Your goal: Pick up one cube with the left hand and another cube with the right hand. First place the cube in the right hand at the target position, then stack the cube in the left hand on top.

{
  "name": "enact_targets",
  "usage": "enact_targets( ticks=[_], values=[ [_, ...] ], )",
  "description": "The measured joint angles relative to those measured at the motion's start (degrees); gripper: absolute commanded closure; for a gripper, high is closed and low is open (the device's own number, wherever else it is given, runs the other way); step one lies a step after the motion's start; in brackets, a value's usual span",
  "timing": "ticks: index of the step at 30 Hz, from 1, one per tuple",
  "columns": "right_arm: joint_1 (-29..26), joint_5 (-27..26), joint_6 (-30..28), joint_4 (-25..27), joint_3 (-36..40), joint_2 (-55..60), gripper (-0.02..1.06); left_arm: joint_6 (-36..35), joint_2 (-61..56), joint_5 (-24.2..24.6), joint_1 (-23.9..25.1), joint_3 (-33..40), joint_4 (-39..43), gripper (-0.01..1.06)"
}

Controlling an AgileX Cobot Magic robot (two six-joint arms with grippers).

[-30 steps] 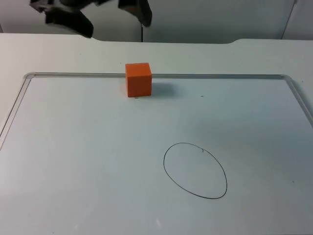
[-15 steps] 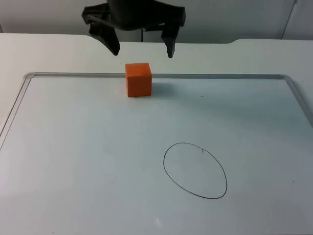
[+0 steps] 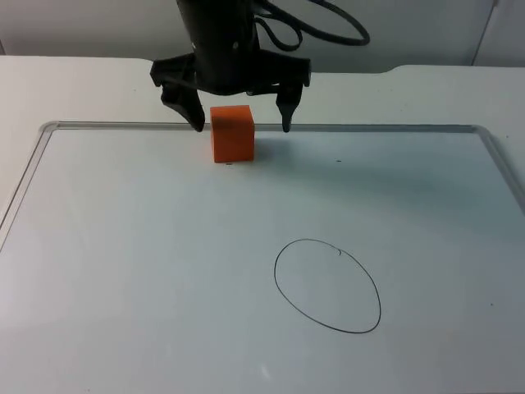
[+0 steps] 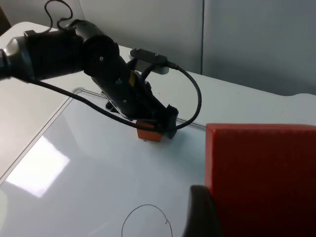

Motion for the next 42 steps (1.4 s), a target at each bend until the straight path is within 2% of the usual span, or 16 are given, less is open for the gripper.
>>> enact_targets(
  ticks=[6,14,28,31,34,35,40,41,42],
  values=[
    [0.0,0.0,-0.1,0.5,0.0,0.0,1.05,-1.0,0.2,-2.2,0.0,0.0,0.0,0.01],
    [0.0,0.0,-4.2,5.9,0.0,0.0,1.05,-1.4,1.4,-2.7,0.0,0.0,0.0,0.01],
    [0.0,0.0,-4.5,6.0,0.0,0.0,1.05,-1.7,2.2,-2.7,0.0,0.0,0.0,0.01],
    [0.0,0.0,-4.5,6.0,0.0,0.0,1.05,-1.7,2.2,-2.6,0.0,0.0,0.0,0.06],
    [0.0,0.0,-4.5,6.0,0.0,0.0,1.05,-1.7,2.4,-2.2,0.0,0.0,0.0,0.17],
    [0.0,0.0,-4.5,6.0,0.0,0.0,1.05,-1.7,2.8,-2.0,0.0,0.0,0.0,0.17],
    [0.0,0.0,-4.7,6.0,0.0,0.0,1.05,-1.7,4.1,-1.0,0.0,0.0,0.0,0.43],
    [0.0,0.0,-4.9,6.0,0.0,0.0,1.05,-1.7,4.3,-0.9,0.0,0.0,0.0,0.43],
    [0.0,0.0,-5.0,6.0,0.0,0.0,1.05,-1.7,4.3,-0.9,0.0,0.0,0.0,0.49]
  ],
)
